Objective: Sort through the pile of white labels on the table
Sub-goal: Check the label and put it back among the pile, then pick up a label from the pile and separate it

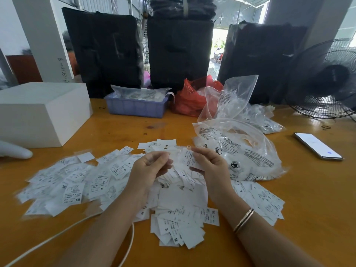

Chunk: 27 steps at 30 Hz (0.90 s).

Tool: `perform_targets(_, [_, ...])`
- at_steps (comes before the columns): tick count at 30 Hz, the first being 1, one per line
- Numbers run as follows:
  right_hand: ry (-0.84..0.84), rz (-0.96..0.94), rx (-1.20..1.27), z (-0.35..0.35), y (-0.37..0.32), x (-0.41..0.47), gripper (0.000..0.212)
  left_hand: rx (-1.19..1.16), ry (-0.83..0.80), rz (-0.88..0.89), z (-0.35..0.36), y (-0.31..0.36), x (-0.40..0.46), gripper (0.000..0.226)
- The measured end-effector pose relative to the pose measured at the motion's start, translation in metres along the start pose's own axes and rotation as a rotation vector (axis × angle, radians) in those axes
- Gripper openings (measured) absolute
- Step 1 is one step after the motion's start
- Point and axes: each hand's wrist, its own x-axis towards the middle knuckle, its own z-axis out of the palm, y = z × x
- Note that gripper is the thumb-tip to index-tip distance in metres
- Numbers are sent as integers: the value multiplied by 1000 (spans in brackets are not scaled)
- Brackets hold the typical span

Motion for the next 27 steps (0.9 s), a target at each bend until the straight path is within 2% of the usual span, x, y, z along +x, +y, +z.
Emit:
perform_targets(6, [-6,-28,-93,6,2,-3,16,65,-58,-14,2,-3,-1,9])
perform_targets(13, [-36,-134,-241,7,3,-5,30,32,-62,-21,2,-1,-2,8])
perform_targets(18, [-87,-169,-307,9,4,-6,29,60,-42,-29,2,0,-2,9])
perform_targets(22, [-100,-212,-266,11,5,-8,27,131,-33,-21,6,0,-3,10])
perform_targets(27, [-6,-203,-160,11,6,-7,28,44,-58,-47,4,2,-4,7])
